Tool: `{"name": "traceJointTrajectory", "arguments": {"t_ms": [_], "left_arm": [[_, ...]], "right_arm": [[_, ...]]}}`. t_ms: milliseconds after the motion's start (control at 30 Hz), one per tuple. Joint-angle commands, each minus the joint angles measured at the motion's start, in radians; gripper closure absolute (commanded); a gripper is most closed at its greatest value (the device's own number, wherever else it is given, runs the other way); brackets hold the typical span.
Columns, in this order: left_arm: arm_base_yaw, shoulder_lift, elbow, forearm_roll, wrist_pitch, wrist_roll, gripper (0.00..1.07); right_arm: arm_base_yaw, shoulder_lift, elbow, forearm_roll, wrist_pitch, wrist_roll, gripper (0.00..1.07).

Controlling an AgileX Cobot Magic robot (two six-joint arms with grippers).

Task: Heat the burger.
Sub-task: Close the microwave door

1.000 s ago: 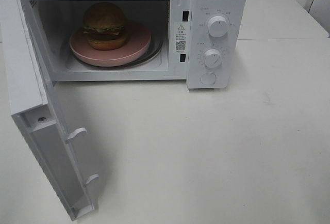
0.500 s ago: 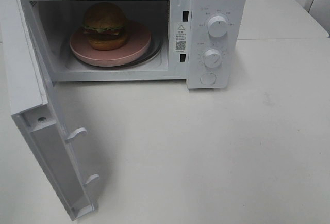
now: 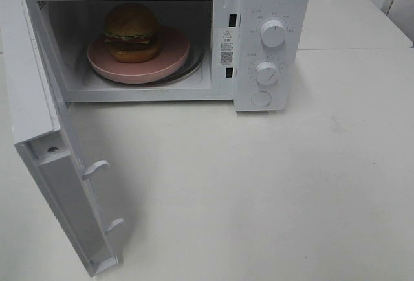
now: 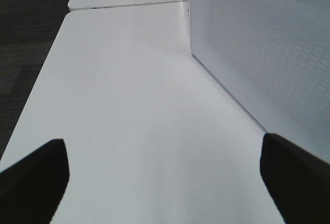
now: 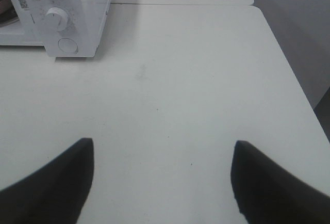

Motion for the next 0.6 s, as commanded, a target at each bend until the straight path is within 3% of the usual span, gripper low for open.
{"name": "traceJointTrajectory", "arguments": {"t_ms": [33,600], "left_arm": [[0.001,-0.017,0.003,0.004,-0.009,-0.004,0.14],[0.001,-0.018,0.003,0.005,-0.009,-0.003,0.14]], "right_arm": [[-0.007,-0.027,0.006,0.027,0.001,-0.045,0.35],[-0.007,-0.027,0.006,0.028,0.001,-0.045,0.35]]}}
